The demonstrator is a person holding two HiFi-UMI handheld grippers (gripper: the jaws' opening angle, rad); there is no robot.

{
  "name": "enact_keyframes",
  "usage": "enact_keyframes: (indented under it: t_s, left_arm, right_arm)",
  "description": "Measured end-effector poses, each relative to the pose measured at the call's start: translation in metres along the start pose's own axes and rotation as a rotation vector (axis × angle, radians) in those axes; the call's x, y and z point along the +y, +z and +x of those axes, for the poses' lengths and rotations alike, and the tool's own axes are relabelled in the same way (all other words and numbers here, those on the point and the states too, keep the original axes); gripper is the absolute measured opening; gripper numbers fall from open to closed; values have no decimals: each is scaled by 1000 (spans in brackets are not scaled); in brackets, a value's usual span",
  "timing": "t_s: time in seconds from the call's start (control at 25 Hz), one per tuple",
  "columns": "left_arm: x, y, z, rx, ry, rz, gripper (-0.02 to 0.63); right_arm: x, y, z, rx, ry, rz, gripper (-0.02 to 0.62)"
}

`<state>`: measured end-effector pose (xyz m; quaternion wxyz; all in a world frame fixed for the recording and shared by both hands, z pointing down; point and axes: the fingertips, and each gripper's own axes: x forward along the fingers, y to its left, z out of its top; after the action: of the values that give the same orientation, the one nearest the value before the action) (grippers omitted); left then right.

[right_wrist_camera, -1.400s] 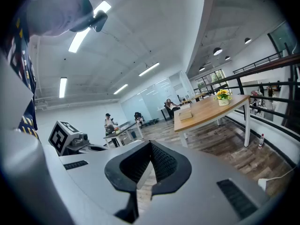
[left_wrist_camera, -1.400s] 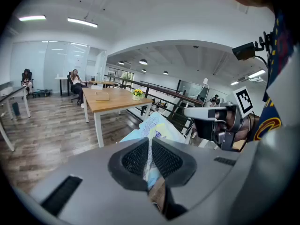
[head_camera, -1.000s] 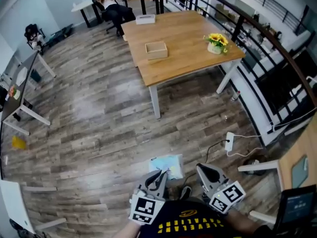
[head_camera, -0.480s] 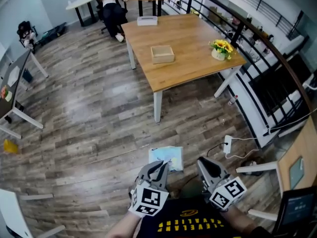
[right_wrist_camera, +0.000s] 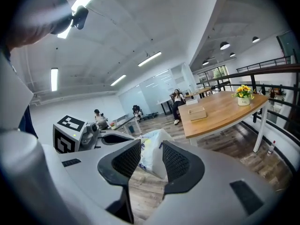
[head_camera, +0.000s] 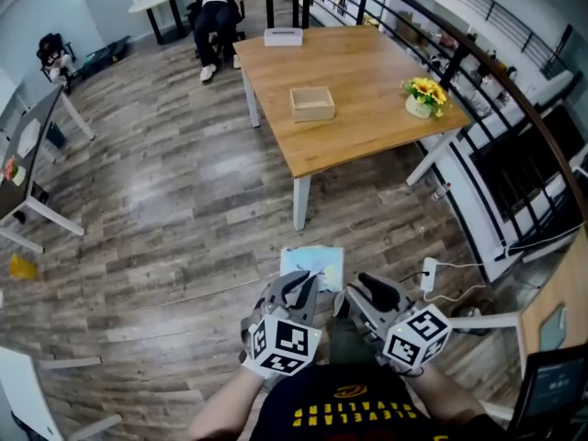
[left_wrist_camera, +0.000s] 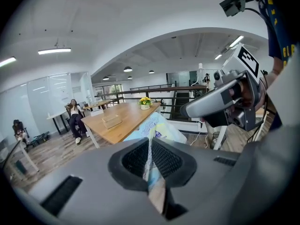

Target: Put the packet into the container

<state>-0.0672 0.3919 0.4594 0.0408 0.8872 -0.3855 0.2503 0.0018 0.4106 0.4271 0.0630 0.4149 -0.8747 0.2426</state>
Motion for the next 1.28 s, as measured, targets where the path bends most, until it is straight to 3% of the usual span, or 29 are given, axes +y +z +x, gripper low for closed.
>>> enact_keyframes:
  t_s: [0.72,0.84,1.28]
  left_arm:
    - [46,84,150,98,119,89,20]
    - [49,96,168,111,137,93,20]
    - [73,115,219,142,168,81,23]
  right_arm:
    - [-162,74,95,95,169,189,129]
    - [-186,85,100,104,166,192,79]
    - [-235,112,130,102,180,210,28]
